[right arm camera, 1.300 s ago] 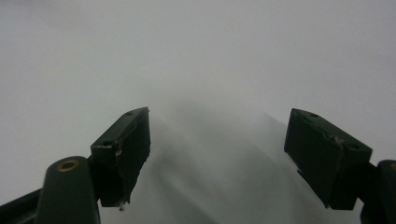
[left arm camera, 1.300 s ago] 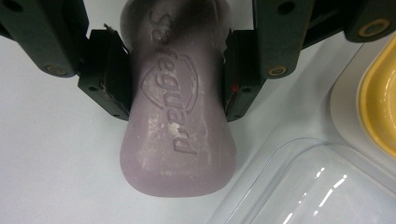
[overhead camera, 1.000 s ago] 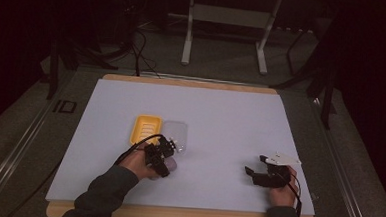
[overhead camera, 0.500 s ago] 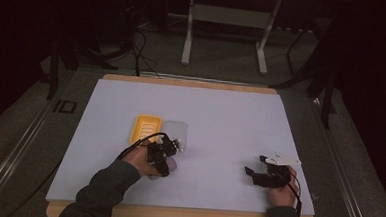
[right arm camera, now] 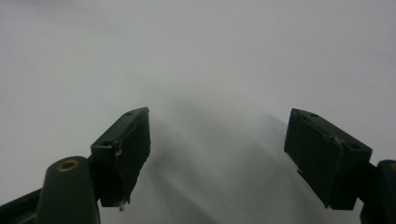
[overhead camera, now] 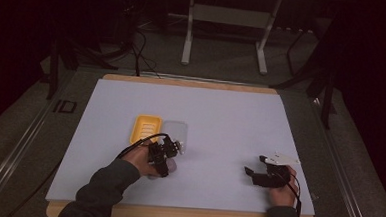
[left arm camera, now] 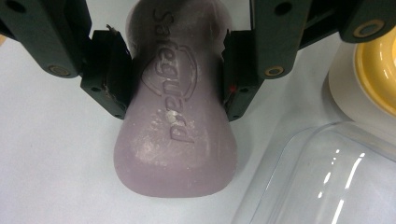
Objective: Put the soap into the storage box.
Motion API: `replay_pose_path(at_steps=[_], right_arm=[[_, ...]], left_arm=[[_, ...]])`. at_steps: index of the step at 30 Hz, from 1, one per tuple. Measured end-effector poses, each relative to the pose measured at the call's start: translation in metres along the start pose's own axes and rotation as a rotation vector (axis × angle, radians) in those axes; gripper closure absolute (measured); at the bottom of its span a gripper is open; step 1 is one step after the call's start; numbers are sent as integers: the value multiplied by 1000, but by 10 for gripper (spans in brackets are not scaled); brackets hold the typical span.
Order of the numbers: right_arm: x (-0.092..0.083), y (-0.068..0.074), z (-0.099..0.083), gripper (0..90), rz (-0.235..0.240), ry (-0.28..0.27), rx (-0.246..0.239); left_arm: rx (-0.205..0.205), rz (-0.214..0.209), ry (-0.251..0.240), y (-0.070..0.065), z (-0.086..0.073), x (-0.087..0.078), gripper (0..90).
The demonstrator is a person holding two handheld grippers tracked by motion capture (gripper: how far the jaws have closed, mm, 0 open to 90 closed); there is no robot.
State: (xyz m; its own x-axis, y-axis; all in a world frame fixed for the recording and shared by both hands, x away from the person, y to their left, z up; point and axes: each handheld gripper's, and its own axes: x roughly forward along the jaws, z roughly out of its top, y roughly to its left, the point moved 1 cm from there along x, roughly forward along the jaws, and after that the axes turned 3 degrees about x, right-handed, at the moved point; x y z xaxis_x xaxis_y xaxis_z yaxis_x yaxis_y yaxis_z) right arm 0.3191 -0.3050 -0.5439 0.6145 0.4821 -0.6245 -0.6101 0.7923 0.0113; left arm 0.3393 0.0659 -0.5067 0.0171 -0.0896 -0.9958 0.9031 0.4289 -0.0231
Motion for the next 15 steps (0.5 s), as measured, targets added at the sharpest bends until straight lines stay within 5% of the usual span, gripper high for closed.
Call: replay_pose_path(at_steps=[15], right_arm=[[0,0,0,222,0,-1,-1]], left_arm=[[5,17,-8,3,-3,-8,498]])
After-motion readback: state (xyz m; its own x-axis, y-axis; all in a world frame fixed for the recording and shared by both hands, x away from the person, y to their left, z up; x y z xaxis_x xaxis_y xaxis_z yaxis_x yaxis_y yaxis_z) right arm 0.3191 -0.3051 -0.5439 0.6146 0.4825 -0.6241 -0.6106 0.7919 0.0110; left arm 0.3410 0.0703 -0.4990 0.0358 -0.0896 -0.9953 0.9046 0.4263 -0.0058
